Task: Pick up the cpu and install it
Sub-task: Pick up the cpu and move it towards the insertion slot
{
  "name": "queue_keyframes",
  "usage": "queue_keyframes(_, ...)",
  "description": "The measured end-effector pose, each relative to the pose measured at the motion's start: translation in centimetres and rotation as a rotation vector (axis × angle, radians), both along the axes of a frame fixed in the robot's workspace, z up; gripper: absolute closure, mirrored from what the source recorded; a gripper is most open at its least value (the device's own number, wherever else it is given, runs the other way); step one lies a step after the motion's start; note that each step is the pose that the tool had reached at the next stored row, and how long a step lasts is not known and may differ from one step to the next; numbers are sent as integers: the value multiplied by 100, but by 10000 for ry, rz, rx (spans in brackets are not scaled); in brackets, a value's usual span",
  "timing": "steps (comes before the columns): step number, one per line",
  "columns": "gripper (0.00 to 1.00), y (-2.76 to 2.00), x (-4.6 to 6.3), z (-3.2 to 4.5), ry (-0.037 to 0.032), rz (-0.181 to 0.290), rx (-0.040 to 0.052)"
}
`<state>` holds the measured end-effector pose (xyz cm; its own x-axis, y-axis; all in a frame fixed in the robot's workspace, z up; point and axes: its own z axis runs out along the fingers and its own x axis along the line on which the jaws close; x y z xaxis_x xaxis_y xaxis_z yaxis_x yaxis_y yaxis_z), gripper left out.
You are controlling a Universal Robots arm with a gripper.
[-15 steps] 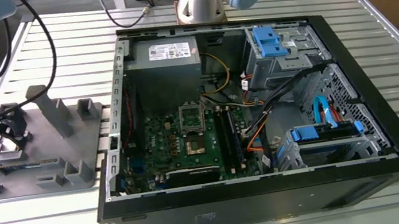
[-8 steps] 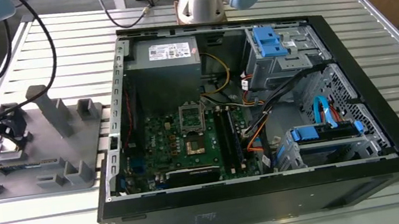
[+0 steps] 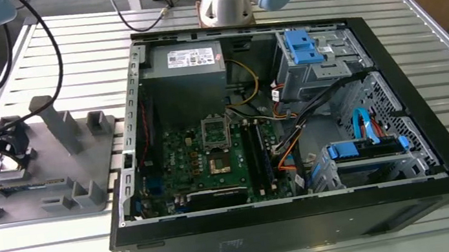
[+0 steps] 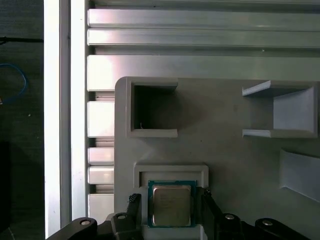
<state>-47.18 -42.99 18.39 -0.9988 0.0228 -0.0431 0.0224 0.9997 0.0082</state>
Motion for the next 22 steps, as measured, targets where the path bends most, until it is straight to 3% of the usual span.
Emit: queue_keyframes(22, 41, 0, 15, -12, -2, 11, 1)
